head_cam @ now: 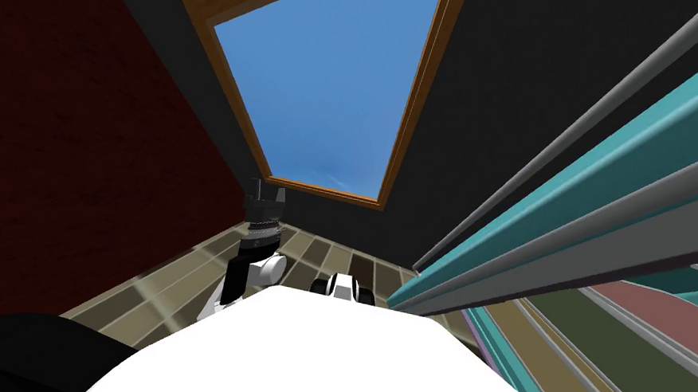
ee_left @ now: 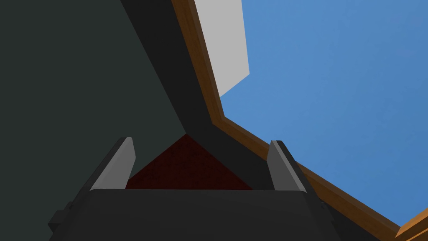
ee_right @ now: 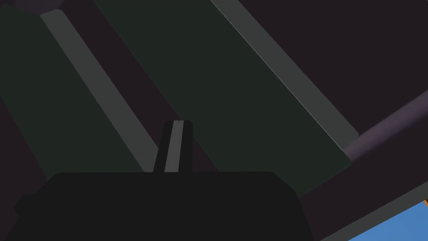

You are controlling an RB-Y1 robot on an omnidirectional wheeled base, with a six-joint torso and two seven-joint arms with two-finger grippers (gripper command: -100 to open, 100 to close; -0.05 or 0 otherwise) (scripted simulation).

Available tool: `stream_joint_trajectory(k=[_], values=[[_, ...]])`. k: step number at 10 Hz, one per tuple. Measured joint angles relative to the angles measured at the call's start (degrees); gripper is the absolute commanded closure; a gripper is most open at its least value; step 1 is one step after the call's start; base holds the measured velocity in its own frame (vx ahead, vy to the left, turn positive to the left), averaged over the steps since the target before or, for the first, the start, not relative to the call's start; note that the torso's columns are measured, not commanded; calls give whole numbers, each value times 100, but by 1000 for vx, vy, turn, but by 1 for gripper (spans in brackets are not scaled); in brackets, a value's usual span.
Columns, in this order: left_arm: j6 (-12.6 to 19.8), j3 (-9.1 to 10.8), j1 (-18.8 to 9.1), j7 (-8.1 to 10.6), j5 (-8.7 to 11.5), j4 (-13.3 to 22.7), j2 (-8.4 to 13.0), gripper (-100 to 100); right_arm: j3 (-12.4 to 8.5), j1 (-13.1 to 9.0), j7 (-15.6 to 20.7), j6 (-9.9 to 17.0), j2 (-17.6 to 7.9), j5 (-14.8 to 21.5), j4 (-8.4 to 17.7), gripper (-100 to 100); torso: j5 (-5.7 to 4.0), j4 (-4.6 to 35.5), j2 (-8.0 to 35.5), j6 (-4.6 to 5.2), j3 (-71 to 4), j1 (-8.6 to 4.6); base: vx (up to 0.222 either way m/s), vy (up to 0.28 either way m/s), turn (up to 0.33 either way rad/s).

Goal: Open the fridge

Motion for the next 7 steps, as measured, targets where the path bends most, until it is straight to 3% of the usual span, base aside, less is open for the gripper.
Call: stream_joint_trajectory(k=[2, 4, 5, 6, 7], values=[[0, -2, 0, 0, 0, -1, -2, 0, 334, -346, -5, 21, -325, 306, 296, 100, 15, -2, -5, 0, -3, 38, 8, 154, -1], [0, 0, 0, 0, 0, 0, 0, 0, 733, -770, 0, -24, -702, 392, 744, 100, -19, -2, -4, -2, -3, -57, 2, -3, 1], [0, 0, 0, 0, 0, 0, 0, 0, 842, -843, -13, 85, -826, 381, 618, -100, -22, 0, -1, -3, 0, -57, 10, 0, -99], [0, 1, 1, 0, 0, 0, 0, 0, 711, -664, -87, 142, -915, 337, 497, -100, -10, 2, 3, 6, 2, -25, 10, 18, -117], [0, 0, 0, 0, 0, 0, 0, 0, 662, -632, -170, 89, -1056, 313, 609, -100, -2, 1, 3, 0, 3, -3, 7, 23, -94]])
